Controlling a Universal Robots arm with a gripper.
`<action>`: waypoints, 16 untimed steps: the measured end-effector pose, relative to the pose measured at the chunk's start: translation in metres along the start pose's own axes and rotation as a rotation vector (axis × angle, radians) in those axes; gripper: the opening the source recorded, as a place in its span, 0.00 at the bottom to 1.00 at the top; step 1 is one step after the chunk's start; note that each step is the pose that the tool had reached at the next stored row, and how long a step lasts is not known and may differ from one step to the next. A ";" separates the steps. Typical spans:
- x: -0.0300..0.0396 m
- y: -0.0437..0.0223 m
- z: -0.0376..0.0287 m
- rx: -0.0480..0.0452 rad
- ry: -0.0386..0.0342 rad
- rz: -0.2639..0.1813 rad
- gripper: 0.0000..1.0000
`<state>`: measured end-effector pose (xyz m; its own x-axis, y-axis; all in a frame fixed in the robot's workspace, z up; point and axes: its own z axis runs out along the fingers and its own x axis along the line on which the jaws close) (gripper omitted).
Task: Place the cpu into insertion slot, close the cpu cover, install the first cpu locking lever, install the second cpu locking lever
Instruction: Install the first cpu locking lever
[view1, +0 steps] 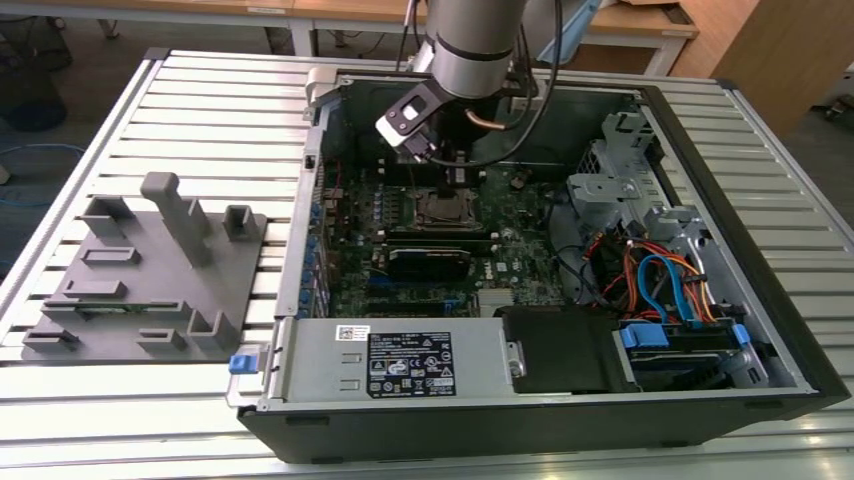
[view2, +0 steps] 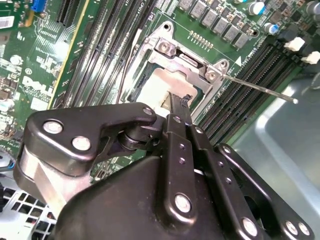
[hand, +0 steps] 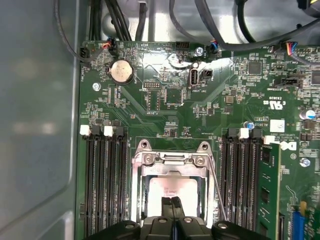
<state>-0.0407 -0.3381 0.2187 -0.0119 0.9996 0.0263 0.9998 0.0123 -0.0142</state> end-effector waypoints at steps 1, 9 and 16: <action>0.0000 0.0000 -0.0015 0.0000 0.0000 0.000 0.10; 0.0004 -0.0002 -0.0135 0.0001 -0.0006 0.000 0.10; 0.0005 -0.0002 -0.0176 0.0000 -0.0031 -0.004 0.10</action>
<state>-0.0407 -0.3380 0.2362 -0.0163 0.9996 0.0232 0.9998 0.0167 -0.0141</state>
